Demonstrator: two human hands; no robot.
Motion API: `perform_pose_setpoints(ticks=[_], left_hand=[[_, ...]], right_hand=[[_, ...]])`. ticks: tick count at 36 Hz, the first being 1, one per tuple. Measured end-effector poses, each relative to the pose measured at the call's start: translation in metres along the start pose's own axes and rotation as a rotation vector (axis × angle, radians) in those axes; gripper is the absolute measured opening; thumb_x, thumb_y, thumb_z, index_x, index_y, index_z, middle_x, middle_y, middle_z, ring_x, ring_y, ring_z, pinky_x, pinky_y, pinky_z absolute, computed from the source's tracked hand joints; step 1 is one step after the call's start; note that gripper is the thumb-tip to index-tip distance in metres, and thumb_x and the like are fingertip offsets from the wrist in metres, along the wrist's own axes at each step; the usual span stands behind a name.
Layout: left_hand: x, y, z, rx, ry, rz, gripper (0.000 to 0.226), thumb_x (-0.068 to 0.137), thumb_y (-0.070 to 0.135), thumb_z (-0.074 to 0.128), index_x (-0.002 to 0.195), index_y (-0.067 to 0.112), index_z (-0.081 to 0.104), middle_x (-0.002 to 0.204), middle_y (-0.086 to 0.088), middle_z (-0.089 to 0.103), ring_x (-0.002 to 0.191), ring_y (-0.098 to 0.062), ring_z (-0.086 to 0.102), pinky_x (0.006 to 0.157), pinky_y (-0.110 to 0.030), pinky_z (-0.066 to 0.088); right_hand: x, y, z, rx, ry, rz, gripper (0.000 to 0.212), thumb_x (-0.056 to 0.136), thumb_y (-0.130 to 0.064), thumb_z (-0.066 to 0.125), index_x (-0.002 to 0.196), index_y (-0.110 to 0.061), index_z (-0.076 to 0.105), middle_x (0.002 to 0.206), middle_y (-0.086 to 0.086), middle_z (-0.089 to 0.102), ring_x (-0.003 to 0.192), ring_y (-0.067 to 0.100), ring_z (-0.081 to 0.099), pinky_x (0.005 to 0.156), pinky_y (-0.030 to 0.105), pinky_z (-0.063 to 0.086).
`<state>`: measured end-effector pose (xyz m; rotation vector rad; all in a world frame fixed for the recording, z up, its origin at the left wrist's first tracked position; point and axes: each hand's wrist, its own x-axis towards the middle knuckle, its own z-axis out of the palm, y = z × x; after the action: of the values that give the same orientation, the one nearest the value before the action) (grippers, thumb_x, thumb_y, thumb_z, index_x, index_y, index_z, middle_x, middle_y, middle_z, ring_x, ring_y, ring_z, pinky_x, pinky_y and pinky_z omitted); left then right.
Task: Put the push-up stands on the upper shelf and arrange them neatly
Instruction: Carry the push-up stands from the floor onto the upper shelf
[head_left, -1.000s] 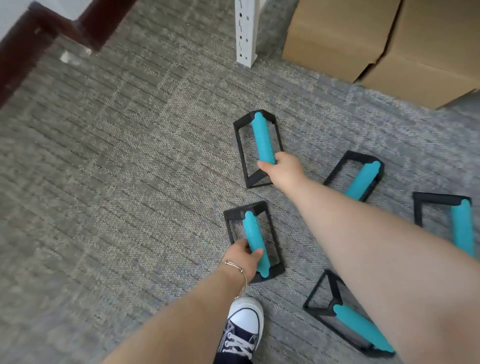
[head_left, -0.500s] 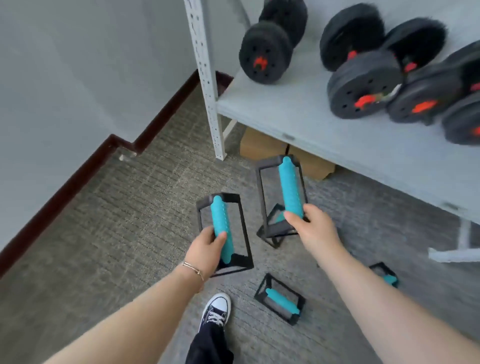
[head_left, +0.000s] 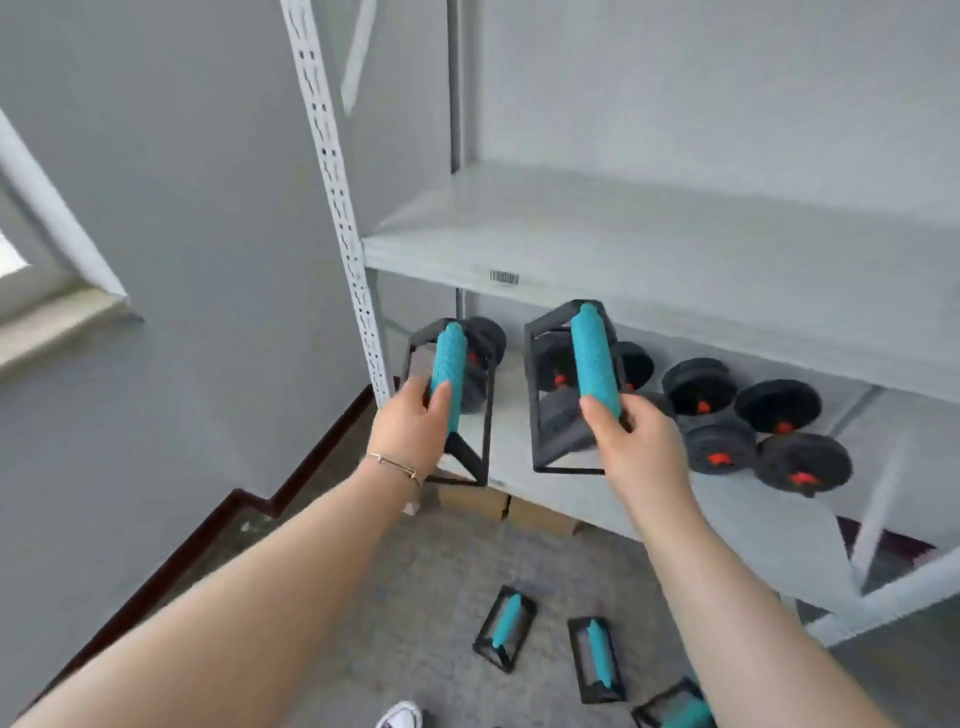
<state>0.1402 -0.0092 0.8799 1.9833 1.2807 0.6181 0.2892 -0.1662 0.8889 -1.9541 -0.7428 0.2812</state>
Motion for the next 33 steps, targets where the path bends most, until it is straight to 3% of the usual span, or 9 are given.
perform_pose_setpoints(ticks=[5, 9, 14, 22, 29, 33], left_hand=[[0.071, 0.048, -0.034, 0.009, 0.058, 0.115, 0.030, 0.099, 0.039, 0.037, 0.092, 0.014, 0.054, 0.069, -0.001, 0.053, 0.058, -0.012, 0.050, 0.046, -0.027, 0.035], [0.148, 0.072, -0.052, -0.019, 0.042, 0.176, 0.033, 0.098, 0.041, 0.037, 0.103, 0.015, 0.057, 0.072, 0.001, 0.056, 0.062, -0.015, 0.056, 0.049, -0.027, 0.040], [0.245, 0.094, -0.065, -0.012, -0.014, 0.208, 0.031, 0.099, 0.035, 0.036, 0.102, 0.013, 0.057, 0.069, 0.000, 0.056, 0.052, -0.010, 0.054, 0.040, -0.022, 0.036], [0.380, 0.102, -0.045, 0.031, -0.161, 0.171, 0.034, 0.099, 0.031, 0.031, 0.087, 0.007, 0.052, 0.068, -0.005, 0.059, 0.043, -0.008, 0.051, 0.041, -0.023, 0.029], [0.444, 0.094, -0.012, -0.027, -0.268, 0.092, 0.037, 0.098, 0.033, 0.031, 0.093, 0.006, 0.055, 0.075, -0.010, 0.065, 0.042, -0.010, 0.058, 0.044, -0.026, 0.031], [0.460, 0.091, 0.001, -0.061, -0.305, 0.074, 0.038, 0.098, 0.033, 0.033, 0.097, 0.004, 0.058, 0.081, -0.014, 0.070, 0.053, -0.018, 0.066, 0.048, -0.027, 0.035]], right_hand=[[0.058, -0.056, -0.003, -0.002, 0.126, -0.056, 0.032, 0.091, -0.044, 0.057, 0.084, -0.014, 0.061, 0.063, 0.004, 0.059, 0.055, 0.013, 0.054, 0.041, 0.017, 0.034], [0.122, -0.094, 0.015, -0.008, 0.195, -0.042, 0.037, 0.091, -0.045, 0.057, 0.079, -0.010, 0.061, 0.061, 0.001, 0.052, 0.056, 0.016, 0.050, 0.046, 0.029, 0.034], [0.210, -0.123, 0.050, -0.012, 0.243, 0.026, 0.040, 0.089, -0.043, 0.059, 0.069, -0.009, 0.060, 0.056, 0.002, 0.047, 0.053, 0.020, 0.045, 0.049, 0.032, 0.031], [0.320, -0.127, 0.105, -0.065, 0.261, 0.196, 0.036, 0.086, -0.038, 0.059, 0.070, -0.006, 0.062, 0.058, 0.003, 0.049, 0.053, 0.022, 0.044, 0.049, 0.030, 0.030], [0.367, -0.116, 0.133, -0.074, 0.289, 0.297, 0.039, 0.085, -0.038, 0.058, 0.076, -0.001, 0.066, 0.062, 0.005, 0.054, 0.057, 0.024, 0.047, 0.052, 0.030, 0.032], [0.376, -0.106, 0.138, -0.034, 0.291, 0.338, 0.041, 0.085, -0.038, 0.059, 0.078, 0.001, 0.067, 0.067, 0.006, 0.058, 0.056, 0.021, 0.045, 0.052, 0.029, 0.031]])
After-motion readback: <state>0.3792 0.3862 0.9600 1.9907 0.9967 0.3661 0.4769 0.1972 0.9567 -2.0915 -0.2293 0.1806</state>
